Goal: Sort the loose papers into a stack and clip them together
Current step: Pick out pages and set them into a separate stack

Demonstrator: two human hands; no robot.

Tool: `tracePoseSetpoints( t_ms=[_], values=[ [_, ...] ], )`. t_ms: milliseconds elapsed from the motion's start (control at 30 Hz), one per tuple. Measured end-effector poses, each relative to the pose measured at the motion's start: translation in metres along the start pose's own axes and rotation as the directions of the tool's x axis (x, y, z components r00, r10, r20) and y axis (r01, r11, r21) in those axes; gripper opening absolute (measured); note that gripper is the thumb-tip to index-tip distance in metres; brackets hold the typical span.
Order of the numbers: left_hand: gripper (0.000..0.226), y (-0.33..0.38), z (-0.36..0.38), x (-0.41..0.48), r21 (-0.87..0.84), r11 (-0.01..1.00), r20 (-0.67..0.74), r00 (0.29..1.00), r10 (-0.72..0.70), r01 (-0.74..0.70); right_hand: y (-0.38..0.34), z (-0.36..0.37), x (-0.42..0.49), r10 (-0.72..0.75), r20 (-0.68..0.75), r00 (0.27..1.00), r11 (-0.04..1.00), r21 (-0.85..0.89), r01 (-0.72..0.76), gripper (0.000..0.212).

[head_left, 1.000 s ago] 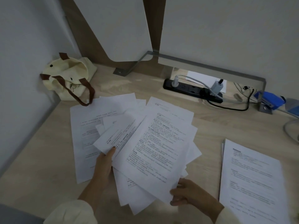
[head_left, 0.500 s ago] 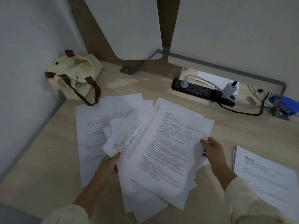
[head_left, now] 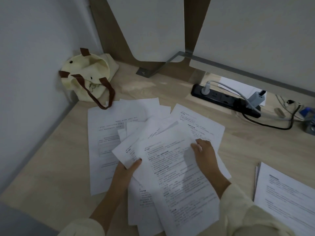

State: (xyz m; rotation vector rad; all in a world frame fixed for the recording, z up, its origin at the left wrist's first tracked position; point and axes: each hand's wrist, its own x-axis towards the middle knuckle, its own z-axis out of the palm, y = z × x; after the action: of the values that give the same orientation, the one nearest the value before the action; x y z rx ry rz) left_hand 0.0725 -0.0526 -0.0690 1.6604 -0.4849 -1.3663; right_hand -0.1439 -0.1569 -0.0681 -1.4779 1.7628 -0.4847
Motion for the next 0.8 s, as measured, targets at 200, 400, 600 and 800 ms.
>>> tracePoseSetpoints(
  t_ms=[200, 400, 600, 800],
  values=[
    [0.038, -0.003, 0.014, -0.011, 0.049, 0.998, 0.025, 0.999, 0.032, -0.033, 0.004, 0.003, -0.006, 0.227, 0.131, 0.965, 0.969, 0.064, -0.237, 0.039],
    [0.030, 0.036, 0.015, -0.032, 0.073, 0.983, 0.096, 0.982, 0.160, -0.168, 0.001, -0.037, -0.031, 0.171, 0.384, 0.907, 0.908, 0.297, -0.297, 0.024],
    [0.036, 0.085, 0.024, -0.057, -0.018, 0.951, 0.237, 0.922, 0.305, -0.310, -0.008, -0.077, -0.054, 0.002, 0.329, 0.944, 0.789, 0.579, -0.203, 0.062],
    [0.028, 0.126, 0.041, -0.081, -0.105, 0.894, 0.267, 0.853, 0.448, -0.436, -0.046, -0.126, -0.082, -0.138, 0.083, 0.987, 0.775, 0.629, 0.055, 0.052]
  ],
)
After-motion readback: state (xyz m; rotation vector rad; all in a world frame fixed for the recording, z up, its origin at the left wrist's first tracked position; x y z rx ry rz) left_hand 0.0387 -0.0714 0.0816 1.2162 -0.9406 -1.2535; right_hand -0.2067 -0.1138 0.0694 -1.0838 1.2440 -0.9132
